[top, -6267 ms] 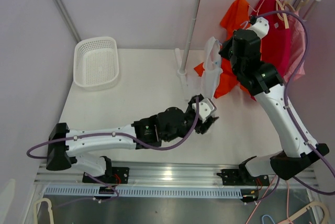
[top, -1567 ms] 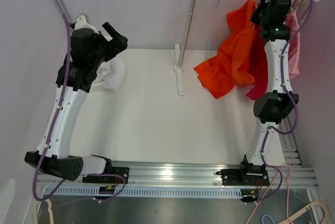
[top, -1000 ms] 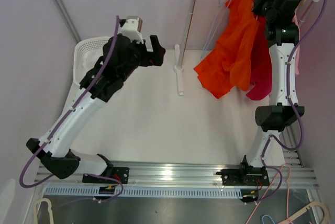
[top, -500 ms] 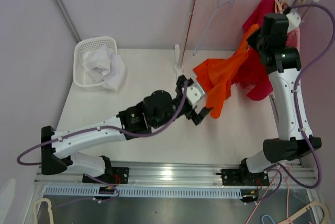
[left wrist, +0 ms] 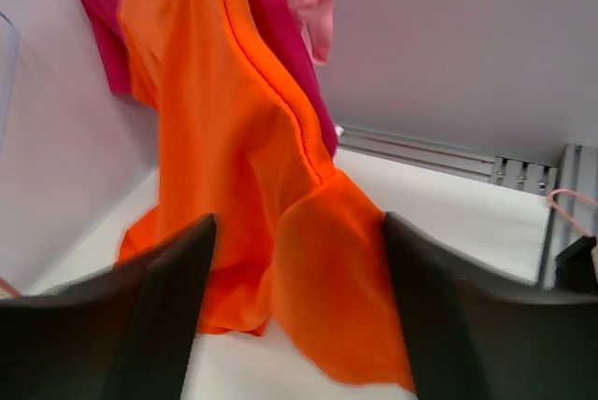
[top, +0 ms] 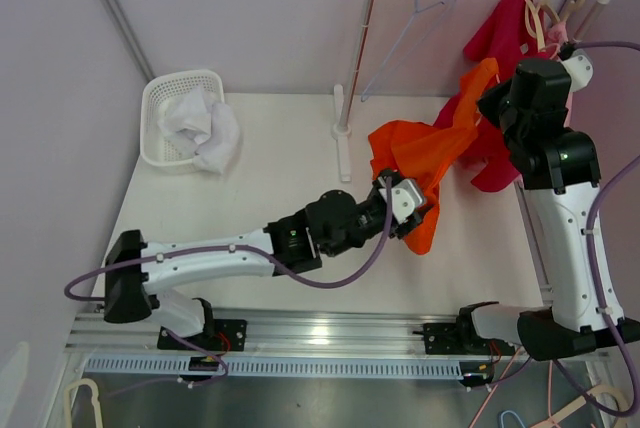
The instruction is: Remove the t-shirt from the hanger
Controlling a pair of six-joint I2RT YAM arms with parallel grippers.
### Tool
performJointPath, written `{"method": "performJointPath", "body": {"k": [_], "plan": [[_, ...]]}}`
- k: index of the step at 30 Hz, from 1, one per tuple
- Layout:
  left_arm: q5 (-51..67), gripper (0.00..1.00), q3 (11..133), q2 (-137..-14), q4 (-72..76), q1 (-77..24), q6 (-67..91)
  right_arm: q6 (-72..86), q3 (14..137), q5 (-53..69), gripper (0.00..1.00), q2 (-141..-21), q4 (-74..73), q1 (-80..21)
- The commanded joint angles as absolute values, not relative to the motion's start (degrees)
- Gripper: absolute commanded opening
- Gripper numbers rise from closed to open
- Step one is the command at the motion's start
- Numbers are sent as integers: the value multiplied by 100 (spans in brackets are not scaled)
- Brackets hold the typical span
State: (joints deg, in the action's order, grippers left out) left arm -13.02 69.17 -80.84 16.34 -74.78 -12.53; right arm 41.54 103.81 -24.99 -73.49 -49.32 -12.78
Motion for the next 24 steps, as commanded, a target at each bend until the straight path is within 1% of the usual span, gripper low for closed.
{"method": "performJointPath", "body": {"k": [1,2,3,4,5,8,9,10,12,13,14,15,16,17,18,19,21,22,23,24], "plan": [[-1669,57,7556,-8577,1653,-7497,-1406,4351,10494,-2470,0,-7198,-4869,-1353],[-1731,39,7628,-8665,1478,-7497,-1371,4351,10485,-2452,0,-7190,-4869,-1362],[-1740,27,7664,-8779,1433,-7497,-1362,4351,10511,-2435,0,-7216,-4895,-1354],[-1766,3,7751,-8824,1380,-7497,-1328,4351,10520,-2435,0,-7233,-4904,-1362],[-1819,1,7735,-8842,1354,-7497,-1292,4351,10521,-2426,0,-7242,-4904,-1362],[-1714,1,7446,-8614,1467,-7514,-1257,4237,10643,-2539,0,-7400,-4913,-1354],[-1470,0,7157,-8457,1572,-7532,-1266,4175,10713,-2601,0,-7479,-4913,-1354],[-1311,1,6980,-8020,1704,-7611,-1274,4009,10931,-2680,0,-7706,-4948,-1336],[-1012,1,6331,-7570,2064,-7899,-1432,3868,11423,-2594,0,-8119,-5394,-1118],[-941,1,6215,-7202,2109,-8006,-1511,3858,12174,-2140,0,-8687,-5657,-960],[-819,1,6109,-7042,2031,-8120,-1599,3876,12651,-1675,0,-9023,-5999,-758],[-443,1,5952,-6927,1926,-8269,-1547,3841,13178,-1148,0,-9383,-6699,-547],[-48,0,5915,-6856,1777,-8279,-1460,3754,13749,-316,0,-10083,-7063,-240],[287,1,5828,-6829,1549,-8279,-1302,3701,14729,-3,0,-10368,-7667,-124],[377,1,5688,-6864,1556,-8288,-1257,3639,14983,331,0,-10571,-7803,-53],[369,1,5582,-6882,1617,-8297,-1239,3578,15038,569,0,-10669,-7805,-53],[11,1,5117,-6969,2116,-8279,-1108,3420,14347,1333,0,-10460,-7446,106],[-548,1,5002,-7013,2310,-8244,-1107,3384,13961,1562,0,-10268,-7244,79],[-728,1,5018,-7092,2433,-8183,-1047,3340,13548,1686,0,-9778,-6842,-191],[-895,1,5088,-7302,2348,-7956,-924,3322,12857,1618,0,-9539,-6681,-359]]}}
